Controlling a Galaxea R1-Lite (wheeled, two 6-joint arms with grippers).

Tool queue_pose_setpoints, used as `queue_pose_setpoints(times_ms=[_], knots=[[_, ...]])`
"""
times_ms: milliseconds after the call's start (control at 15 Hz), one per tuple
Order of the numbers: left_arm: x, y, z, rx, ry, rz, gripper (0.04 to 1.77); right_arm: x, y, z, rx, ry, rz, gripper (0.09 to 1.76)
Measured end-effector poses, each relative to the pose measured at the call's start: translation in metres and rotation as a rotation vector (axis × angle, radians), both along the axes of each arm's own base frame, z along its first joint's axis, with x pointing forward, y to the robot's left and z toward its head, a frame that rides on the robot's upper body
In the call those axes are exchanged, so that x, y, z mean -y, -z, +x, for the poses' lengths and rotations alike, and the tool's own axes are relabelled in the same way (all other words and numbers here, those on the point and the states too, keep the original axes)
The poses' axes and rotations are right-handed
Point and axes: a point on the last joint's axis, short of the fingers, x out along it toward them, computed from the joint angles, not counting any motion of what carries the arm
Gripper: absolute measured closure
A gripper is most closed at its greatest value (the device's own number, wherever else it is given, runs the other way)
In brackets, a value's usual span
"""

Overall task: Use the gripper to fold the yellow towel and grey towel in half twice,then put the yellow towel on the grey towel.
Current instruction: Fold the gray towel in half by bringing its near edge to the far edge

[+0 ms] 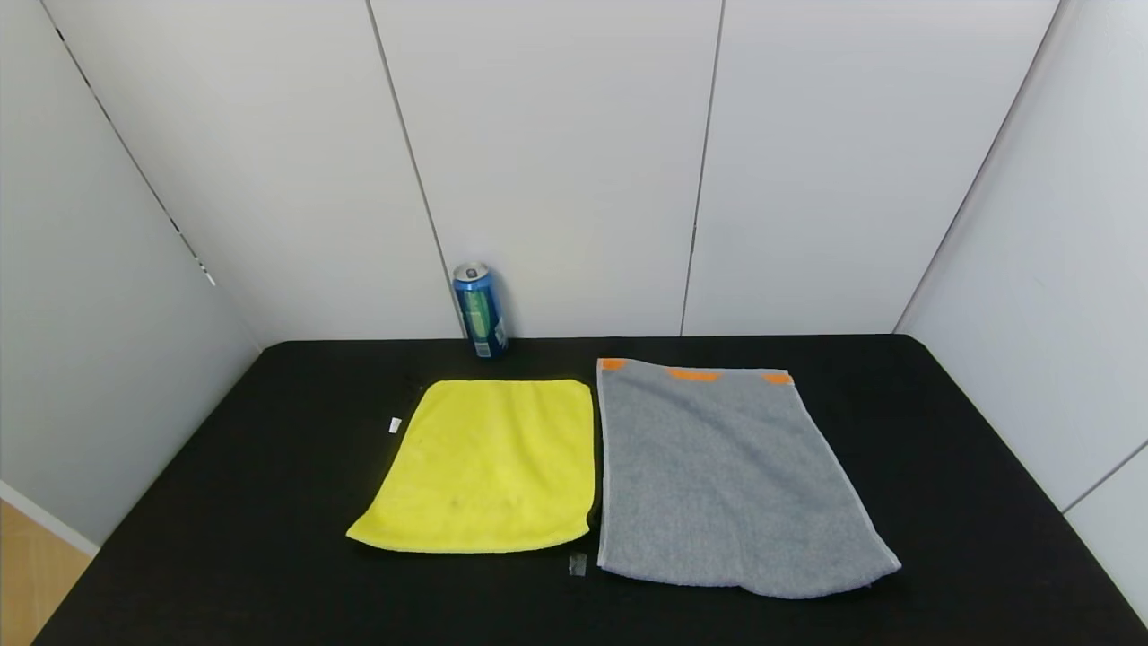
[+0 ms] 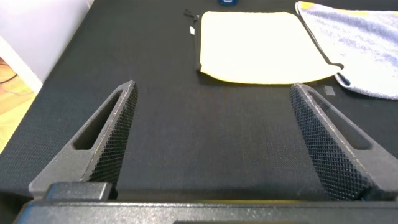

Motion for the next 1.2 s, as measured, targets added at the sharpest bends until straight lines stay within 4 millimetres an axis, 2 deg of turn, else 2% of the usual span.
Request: queue_pose_setpoints(times_ms=[1200], knots=[[0.0,-0.0043,-0.0003,0.036,-0.002,-0.008,0.09,0.0,-0.0002,0.0,0.002,0.0,0.008,0.14]])
